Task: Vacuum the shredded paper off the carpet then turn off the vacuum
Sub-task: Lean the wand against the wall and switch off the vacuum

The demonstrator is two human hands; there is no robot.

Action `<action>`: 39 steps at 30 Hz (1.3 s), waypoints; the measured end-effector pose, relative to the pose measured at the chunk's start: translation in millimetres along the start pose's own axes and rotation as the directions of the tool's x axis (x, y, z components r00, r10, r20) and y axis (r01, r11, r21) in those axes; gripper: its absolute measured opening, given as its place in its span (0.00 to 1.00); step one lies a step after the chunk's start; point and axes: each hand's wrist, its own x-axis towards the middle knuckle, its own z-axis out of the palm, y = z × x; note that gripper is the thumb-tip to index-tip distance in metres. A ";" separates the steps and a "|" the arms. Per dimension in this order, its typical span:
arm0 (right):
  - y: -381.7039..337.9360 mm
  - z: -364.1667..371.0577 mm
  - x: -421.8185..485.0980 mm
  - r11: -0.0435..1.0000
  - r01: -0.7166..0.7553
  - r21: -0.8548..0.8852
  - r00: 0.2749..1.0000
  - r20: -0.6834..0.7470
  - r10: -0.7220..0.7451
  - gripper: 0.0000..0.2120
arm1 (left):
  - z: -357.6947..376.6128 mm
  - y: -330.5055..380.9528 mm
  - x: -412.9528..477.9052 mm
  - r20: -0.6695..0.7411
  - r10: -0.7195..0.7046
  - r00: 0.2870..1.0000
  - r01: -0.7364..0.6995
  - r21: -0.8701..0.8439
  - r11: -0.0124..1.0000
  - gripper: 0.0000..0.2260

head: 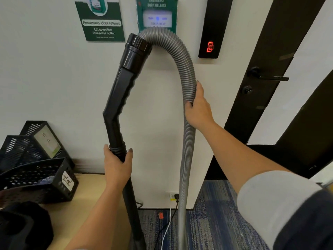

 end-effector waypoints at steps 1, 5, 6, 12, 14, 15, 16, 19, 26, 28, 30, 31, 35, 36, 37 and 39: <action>0.6 0.1 -0.1 1.000 -0.014 -0.007 1.000 -0.018 0.014 0.36 | 0.2 -0.5 -0.3 -0.016 -0.004 1.000 0.004 -0.010 1.000 0.30; 1.2 -2.6 -2.1 0.999 -0.044 -0.002 0.995 -0.085 0.044 0.42 | -0.3 -4.1 -1.1 -0.067 -0.010 0.998 0.008 -0.034 0.999 0.44; 1.0 -3.3 -2.1 0.999 -0.050 0.005 0.994 -0.096 0.050 0.43 | -0.4 -3.9 -1.1 -0.076 -0.005 0.997 0.003 -0.035 0.999 0.45; -1.1 -7.1 -5.8 0.996 -0.085 0.038 0.992 -0.094 0.089 0.45 | 0.9 3.9 -6.3 -0.102 0.035 0.994 -0.041 -0.056 0.998 0.45; -0.2 -8.5 -7.9 0.995 -0.093 0.046 0.989 -0.110 0.098 0.46 | 1.8 6.2 -10.0 -0.107 0.050 0.993 -0.057 -0.061 0.996 0.46; 0.2 -9.2 -9.2 0.994 -0.094 0.048 0.989 -0.112 0.099 0.46 | 1.9 7.1 -12.2 -0.108 0.053 0.993 -0.060 -0.064 0.996 0.46; 0.7 -9.9 -10.0 0.994 -0.095 0.046 0.988 -0.115 0.099 0.47 | 2.3 8.1 -13.5 -0.111 0.055 0.992 -0.063 -0.069 0.996 0.46; 0.7 -12.4 -12.7 0.995 -0.097 0.034 0.987 -0.122 0.100 0.48 | 0.9 8.6 -17.5 -0.116 0.054 0.992 -0.063 -0.079 0.995 0.47; -4.7 -7.6 -19.6 0.993 -0.108 0.055 0.993 -0.046 0.111 0.50 | -1.8 11.7 -23.1 -0.097 0.053 0.994 -0.058 -0.048 0.997 0.45; -6.2 -6.9 -23.3 0.992 -0.118 0.044 0.991 -0.051 0.120 0.50 | -2.7 12.7 -27.0 -0.092 0.055 0.994 -0.059 -0.049 0.997 0.45; -8.0 -6.4 -29.1 0.992 -0.123 0.014 0.990 -0.063 0.124 0.49 | -5.2 11.2 -32.3 -0.091 0.055 0.994 -0.059 -0.046 0.997 0.45; -9.0 -5.5 -33.0 0.993 -0.118 -0.011 0.990 -0.079 0.116 0.49 | -7.3 9.9 -34.9 -0.093 0.053 0.994 -0.057 -0.044 0.997 0.45; -10.7 4.2 -55.4 0.992 -0.060 -0.111 0.993 -0.107 0.048 0.48 | -13.4 4.3 -48.1 -0.075 0.050 0.996 -0.052 -0.027 0.998 0.44; -12.3 7.5 -61.8 0.993 -0.041 -0.115 0.997 -0.071 0.033 0.48 | -14.3 3.9 -52.7 -0.069 0.051 0.996 -0.052 -0.018 0.998 0.45; -14.8 11.1 -68.5 0.994 -0.023 -0.110 0.999 -0.034 0.020 0.48 | -15.6 3.1 -58.0 -0.068 0.052 0.996 -0.053 -0.008 0.999 0.45; -21.8 17.0 -79.8 0.995 -0.003 -0.098 1.000 0.017 0.005 0.47 | -18.5 -0.3 -68.0 -0.068 0.057 0.996 -0.056 0.013 0.998 0.45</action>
